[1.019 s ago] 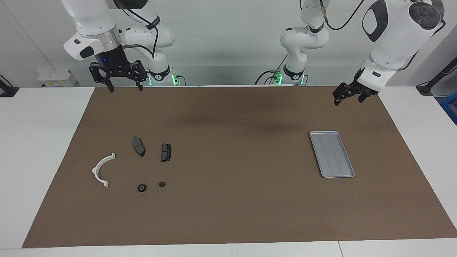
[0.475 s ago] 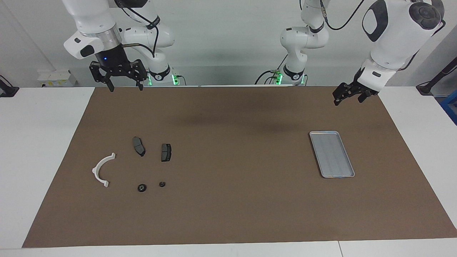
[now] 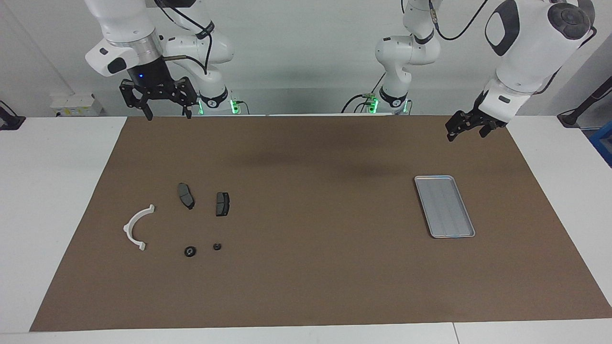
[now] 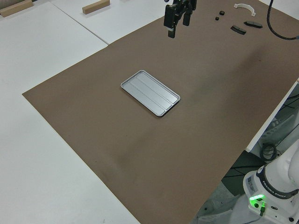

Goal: Pick bearing gear from pile to tray

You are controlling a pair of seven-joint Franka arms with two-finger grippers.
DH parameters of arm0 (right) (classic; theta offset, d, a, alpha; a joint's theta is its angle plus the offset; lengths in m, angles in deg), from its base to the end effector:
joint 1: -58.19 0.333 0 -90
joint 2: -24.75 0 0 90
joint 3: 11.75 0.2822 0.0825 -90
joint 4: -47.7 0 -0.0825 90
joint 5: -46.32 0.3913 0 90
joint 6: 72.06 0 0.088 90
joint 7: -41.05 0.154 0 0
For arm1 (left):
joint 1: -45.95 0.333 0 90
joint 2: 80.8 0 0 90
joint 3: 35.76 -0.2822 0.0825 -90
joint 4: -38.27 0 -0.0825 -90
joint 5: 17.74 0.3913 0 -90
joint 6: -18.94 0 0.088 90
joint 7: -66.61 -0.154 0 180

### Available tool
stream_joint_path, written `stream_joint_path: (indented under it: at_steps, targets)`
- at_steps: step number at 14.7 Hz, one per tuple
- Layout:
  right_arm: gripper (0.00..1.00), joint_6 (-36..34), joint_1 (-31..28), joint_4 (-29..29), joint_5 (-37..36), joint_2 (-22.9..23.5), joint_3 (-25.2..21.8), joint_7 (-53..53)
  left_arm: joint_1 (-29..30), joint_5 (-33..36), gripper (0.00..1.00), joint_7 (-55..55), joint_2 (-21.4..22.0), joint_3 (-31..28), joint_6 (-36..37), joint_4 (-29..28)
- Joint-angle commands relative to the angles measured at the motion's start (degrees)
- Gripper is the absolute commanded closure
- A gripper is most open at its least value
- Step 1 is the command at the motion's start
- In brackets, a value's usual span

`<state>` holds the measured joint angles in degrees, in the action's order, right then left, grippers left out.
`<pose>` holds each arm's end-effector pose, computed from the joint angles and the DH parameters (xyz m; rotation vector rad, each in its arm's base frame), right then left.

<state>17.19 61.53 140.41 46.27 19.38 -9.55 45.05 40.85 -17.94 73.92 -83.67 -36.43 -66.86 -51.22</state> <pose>0.5333 0.0524 0.5712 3.1392 0.0420 0.0526 0.5590 -0.0440 0.5140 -3.1267 -0.0785 0.1788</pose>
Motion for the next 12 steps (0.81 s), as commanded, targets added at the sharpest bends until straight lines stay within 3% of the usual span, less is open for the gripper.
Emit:
stream_joint_path:
  at_steps: [1, 3, 7, 12]
  targets:
    - [0.00, 2.0, -0.4, 2.3, 1.0, 0.1, 0.3, 0.4, -0.5, 0.4, 0.00, -0.1, 1.6, -0.3, 0.2, -1.7]
    - [0.00, 5.5, -0.3, 3.4, 1.0, 3.4, 0.3, 1.2, -0.5, 0.4, 0.00, -0.1, 1.6, -0.3, 0.2, -1.7]
    - [0.00, 13.2, 1.1, 2.9, 0.1, 14.4, 0.3, 5.1, -0.5, 0.4, 0.00, -0.1, 1.6, -0.3, 0.2, -1.7]
    - [0.00, 27.7, 3.6, 1.1, -2.9, 27.8, 0.3, 13.7, -0.5, 0.4, 0.00, -0.1, 1.6, -0.3, 0.2, -1.7]
